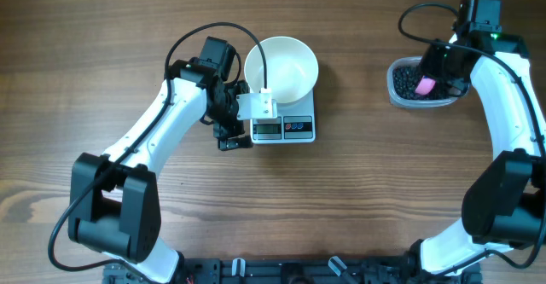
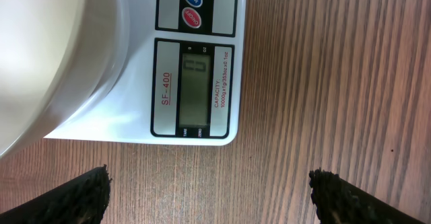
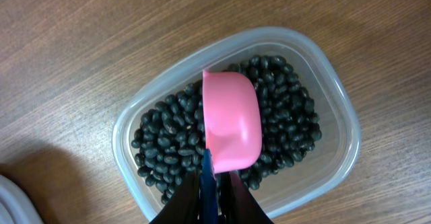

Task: Scoop item into bowl and weigh 150g on scale
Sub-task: 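Lower the right gripper into the tub and grasp the scoop handle, then scoop black beans with the pink scoop and lift it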

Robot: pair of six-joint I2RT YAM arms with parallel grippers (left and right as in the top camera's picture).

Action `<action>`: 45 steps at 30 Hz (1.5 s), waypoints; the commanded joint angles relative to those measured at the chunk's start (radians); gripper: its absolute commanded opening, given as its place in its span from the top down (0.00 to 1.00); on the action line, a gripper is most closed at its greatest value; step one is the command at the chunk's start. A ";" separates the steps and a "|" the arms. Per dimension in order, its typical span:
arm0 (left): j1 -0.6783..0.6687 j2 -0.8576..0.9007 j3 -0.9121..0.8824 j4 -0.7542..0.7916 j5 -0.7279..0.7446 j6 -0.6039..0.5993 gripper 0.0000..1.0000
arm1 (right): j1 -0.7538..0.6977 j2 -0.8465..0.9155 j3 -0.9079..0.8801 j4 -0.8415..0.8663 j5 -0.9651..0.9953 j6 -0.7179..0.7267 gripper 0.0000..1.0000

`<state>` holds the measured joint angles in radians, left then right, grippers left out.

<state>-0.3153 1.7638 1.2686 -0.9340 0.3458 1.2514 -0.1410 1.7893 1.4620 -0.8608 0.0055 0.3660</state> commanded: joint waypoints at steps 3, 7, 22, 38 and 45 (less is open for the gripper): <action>-0.003 0.006 -0.001 0.000 0.024 0.000 0.00 | -0.003 -0.009 -0.005 0.037 0.032 0.000 0.85; -0.003 0.006 -0.001 0.000 0.024 0.000 0.00 | -0.003 -0.009 -0.005 -0.043 0.031 0.001 0.75; -0.003 0.006 -0.001 0.000 0.024 0.000 0.00 | -0.003 -0.006 -0.031 0.032 0.032 0.001 0.80; -0.003 0.006 -0.001 0.000 0.024 0.000 0.00 | -0.122 -0.005 -0.031 0.045 -0.316 -0.323 0.96; -0.003 0.006 -0.001 0.000 0.024 0.000 0.00 | -0.146 -0.005 -0.031 -0.005 -0.280 -0.410 0.96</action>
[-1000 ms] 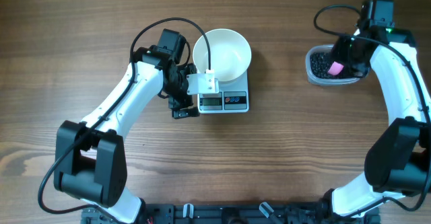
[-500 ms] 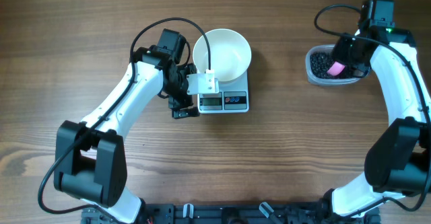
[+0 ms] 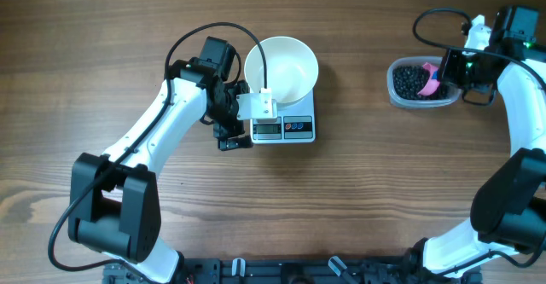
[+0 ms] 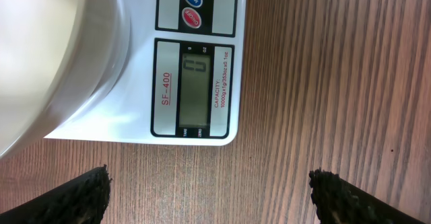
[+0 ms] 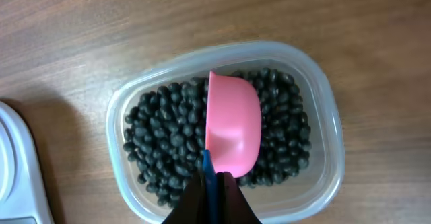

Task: Scoop item into bowl and weigh 150g on scale
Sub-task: 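Scoop black beans with the pink scoop and lift it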

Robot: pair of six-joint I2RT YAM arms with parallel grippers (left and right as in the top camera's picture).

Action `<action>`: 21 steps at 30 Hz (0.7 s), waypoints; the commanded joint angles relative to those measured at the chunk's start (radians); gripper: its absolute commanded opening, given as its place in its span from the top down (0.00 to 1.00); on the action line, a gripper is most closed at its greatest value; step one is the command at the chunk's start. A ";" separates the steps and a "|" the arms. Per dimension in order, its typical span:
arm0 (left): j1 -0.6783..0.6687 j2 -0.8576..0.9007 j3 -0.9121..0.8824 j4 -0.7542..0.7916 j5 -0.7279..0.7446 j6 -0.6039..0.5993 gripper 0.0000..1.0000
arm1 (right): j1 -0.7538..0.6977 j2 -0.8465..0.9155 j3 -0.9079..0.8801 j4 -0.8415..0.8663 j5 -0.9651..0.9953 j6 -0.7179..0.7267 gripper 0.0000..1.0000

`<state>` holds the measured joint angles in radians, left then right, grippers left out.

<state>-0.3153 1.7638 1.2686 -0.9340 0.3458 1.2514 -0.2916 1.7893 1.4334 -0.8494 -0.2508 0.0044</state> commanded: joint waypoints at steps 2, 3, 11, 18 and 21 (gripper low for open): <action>-0.003 0.006 -0.001 0.000 0.024 0.000 0.00 | 0.004 -0.005 -0.003 -0.040 -0.038 -0.055 0.96; -0.003 0.006 -0.001 0.000 0.024 0.000 0.00 | 0.004 -0.005 -0.003 -0.069 -0.043 -0.053 0.96; -0.003 0.006 -0.001 0.000 0.024 0.000 0.00 | -0.011 0.020 -0.058 0.062 -0.163 -0.053 0.96; -0.003 0.006 -0.001 0.000 0.024 0.000 0.00 | -0.142 0.020 -0.058 0.034 -0.390 -0.110 0.96; -0.003 0.006 -0.001 0.000 0.024 0.000 0.00 | -0.202 0.020 -0.058 0.031 -0.429 -0.111 0.96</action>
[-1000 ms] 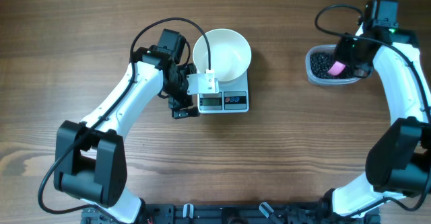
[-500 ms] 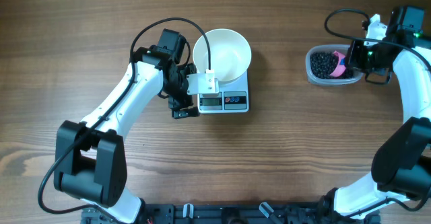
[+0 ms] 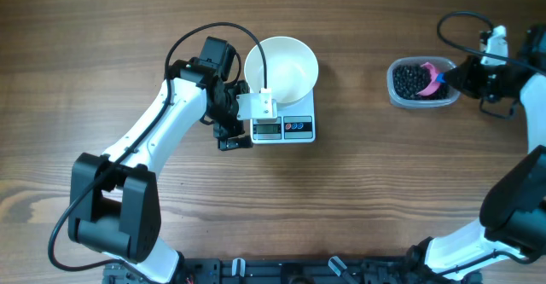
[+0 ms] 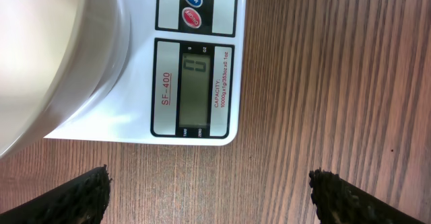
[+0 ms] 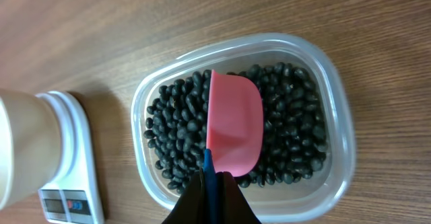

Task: Scoop item into bowl and weigh 150g on scale
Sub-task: 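Scoop black beans with the pink scoop and lift it, then carry the scoop over the white bowl and tip beans in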

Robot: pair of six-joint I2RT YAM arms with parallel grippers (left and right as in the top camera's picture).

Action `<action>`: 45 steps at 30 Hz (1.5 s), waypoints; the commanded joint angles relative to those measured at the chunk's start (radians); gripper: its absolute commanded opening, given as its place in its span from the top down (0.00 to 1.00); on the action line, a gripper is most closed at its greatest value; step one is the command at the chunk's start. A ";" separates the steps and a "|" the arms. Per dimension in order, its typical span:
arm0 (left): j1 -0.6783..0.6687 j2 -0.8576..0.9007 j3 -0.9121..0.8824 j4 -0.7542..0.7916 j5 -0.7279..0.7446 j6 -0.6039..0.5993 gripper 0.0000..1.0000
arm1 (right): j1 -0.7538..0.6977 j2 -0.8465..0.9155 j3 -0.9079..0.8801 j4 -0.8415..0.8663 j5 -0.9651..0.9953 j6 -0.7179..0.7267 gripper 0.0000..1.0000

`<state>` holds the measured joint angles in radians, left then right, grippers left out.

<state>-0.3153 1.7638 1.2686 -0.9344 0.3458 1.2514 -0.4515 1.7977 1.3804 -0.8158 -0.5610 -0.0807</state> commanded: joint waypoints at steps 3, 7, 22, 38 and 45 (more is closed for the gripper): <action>-0.003 0.006 -0.001 0.000 0.024 0.000 0.00 | -0.095 0.011 -0.005 -0.012 -0.163 -0.024 0.96; -0.003 0.006 -0.001 0.000 0.024 0.000 0.00 | -0.154 0.011 -0.004 -0.036 -0.278 -0.020 0.96; -0.003 0.006 -0.001 0.000 0.024 0.000 0.00 | -0.232 0.011 -0.004 -0.039 -0.624 0.006 0.96; -0.003 0.006 -0.001 0.000 0.024 0.000 0.00 | 0.310 0.011 -0.005 0.065 -0.629 0.065 0.96; -0.003 0.006 -0.001 0.000 0.024 0.000 0.00 | 0.518 0.011 -0.005 0.294 -0.389 0.163 0.96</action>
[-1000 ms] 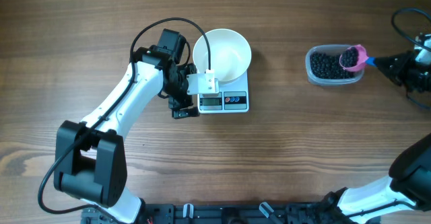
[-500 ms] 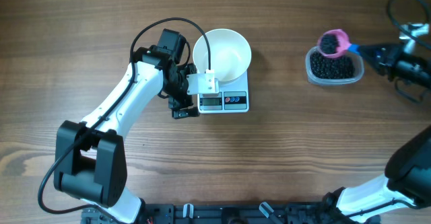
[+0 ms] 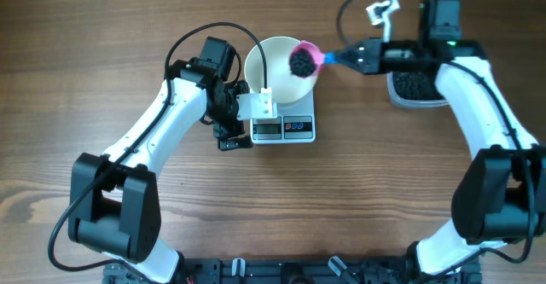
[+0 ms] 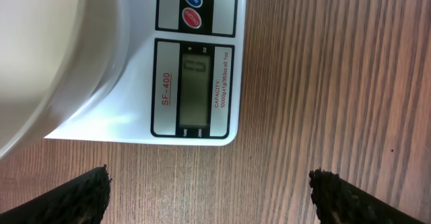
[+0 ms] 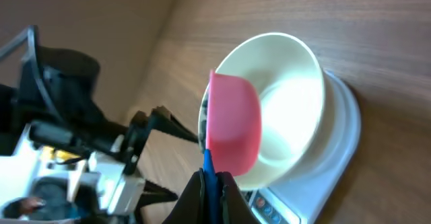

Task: Scoop item into bowl and weigh 150g on scale
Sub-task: 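Carry the scoop over the white bowl and tip beans in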

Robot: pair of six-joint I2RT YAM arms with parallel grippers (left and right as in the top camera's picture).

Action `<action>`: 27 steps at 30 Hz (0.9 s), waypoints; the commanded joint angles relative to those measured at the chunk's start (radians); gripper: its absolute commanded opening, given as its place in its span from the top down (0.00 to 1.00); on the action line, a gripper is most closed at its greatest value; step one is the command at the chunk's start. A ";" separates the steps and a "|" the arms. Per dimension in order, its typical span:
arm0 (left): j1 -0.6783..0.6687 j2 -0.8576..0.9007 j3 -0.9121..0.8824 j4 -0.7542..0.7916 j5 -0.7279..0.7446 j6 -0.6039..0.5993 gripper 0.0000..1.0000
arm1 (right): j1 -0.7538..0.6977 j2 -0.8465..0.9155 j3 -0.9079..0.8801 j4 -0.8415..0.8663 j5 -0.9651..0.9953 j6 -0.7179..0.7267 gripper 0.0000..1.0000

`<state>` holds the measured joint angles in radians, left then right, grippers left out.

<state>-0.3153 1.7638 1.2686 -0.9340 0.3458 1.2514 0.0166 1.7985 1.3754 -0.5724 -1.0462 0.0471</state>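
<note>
A pink scoop (image 3: 303, 60) with a blue handle, full of black beans, hangs over the right rim of the white bowl (image 3: 275, 76). My right gripper (image 3: 354, 58) is shut on its handle; in the right wrist view the scoop (image 5: 233, 126) covers part of the bowl (image 5: 289, 109). The bowl stands on the white scale (image 3: 285, 127). My left gripper (image 4: 210, 192) is open over bare wood beside the scale (image 4: 195, 83), whose display (image 4: 194, 93) shows a faint digit. The bean tub (image 3: 418, 89) sits at the right, partly under my right arm.
A black cable loops over the table behind the left arm (image 3: 162, 122). The right arm (image 3: 478, 105) reaches in from the right edge. Bare wood lies in front of the scale and between scale and tub.
My right gripper has gone from the bean tub to the bowl's right rim, with the scoop now full of beans. The left arm, bowl and scale have not moved.
The right gripper held the pink scoop over the beans in the tub at all three earlier moments, the wrist shifting farther right each time. Now the loaded scoop is at the bowl. The left gripper stayed open beside the scale throughout.
</note>
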 commanded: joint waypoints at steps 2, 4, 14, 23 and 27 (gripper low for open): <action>-0.003 0.006 -0.001 0.000 0.024 0.000 0.00 | 0.085 0.011 0.000 0.114 0.107 0.034 0.96; -0.003 0.006 -0.001 0.000 0.024 0.000 0.00 | 0.122 0.011 0.001 0.184 0.122 0.023 0.96; -0.003 0.006 -0.001 0.000 0.024 0.000 0.00 | 0.183 -0.165 0.001 0.188 0.405 -0.239 0.96; -0.003 0.006 -0.001 0.000 0.024 0.000 0.00 | 0.260 -0.244 0.000 0.144 0.593 -0.429 0.96; -0.003 0.006 -0.001 0.000 0.024 0.000 0.00 | 0.348 -0.234 0.000 0.118 0.784 -0.580 0.96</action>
<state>-0.3153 1.7638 1.2686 -0.9344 0.3458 1.2514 0.3161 1.5459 1.3689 -0.4480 -0.4286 -0.3927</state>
